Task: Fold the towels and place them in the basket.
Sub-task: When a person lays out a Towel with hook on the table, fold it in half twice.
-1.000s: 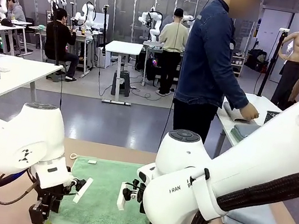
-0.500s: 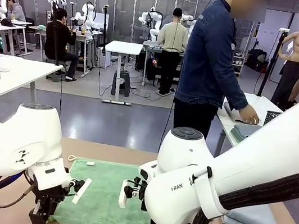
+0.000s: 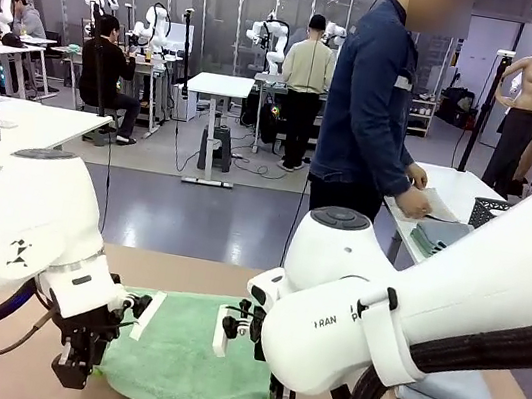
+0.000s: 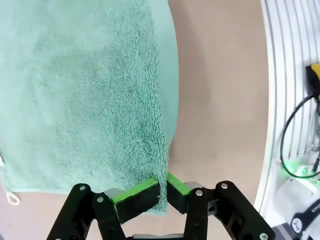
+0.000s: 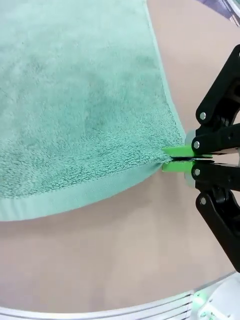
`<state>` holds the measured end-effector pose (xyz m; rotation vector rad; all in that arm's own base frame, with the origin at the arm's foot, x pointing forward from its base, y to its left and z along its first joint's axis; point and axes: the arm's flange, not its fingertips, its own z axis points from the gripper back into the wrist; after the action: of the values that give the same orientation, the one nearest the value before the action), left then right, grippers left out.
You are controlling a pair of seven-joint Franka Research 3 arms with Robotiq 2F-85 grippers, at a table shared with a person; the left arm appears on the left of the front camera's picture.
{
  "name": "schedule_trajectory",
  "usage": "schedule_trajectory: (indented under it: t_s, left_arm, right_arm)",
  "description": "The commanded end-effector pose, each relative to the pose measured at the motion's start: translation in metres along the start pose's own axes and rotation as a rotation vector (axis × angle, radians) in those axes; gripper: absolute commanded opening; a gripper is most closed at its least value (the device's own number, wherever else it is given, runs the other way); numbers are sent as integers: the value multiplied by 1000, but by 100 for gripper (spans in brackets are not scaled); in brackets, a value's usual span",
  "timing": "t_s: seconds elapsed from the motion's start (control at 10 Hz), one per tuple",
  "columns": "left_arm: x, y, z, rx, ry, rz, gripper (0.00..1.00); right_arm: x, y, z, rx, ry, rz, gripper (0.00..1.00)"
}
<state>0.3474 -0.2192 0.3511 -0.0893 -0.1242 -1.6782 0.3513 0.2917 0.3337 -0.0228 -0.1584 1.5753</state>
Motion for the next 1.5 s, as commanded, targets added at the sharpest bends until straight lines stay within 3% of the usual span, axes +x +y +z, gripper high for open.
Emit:
schedule_trajectory:
  t_s: [0.0, 0.6, 0.7, 0.8, 1.0, 1.4]
  left_arm:
    - [-3, -5, 9, -13, -7, 34, 0]
    - [-2, 0, 9, 9, -7, 18, 0]
    - [-2, 0, 9, 9, -7, 18, 0]
    - [-1, 0, 11, 11, -11, 25, 0]
    - [-6, 49, 39, -40, -62, 67, 0]
    - [-20, 144, 43, -69, -115, 219, 0]
  right_arm:
    - [-1, 1, 25, -24, -26, 48, 0]
    - [5, -1, 25, -47, -22, 28, 0]
    - [6, -2, 28, -48, -23, 33, 4]
    - [17, -16, 54, -103, -5, -10, 4]
    - [27, -55, 90, -129, 7, -126, 4]
    - [42, -134, 86, -62, 68, -175, 4]
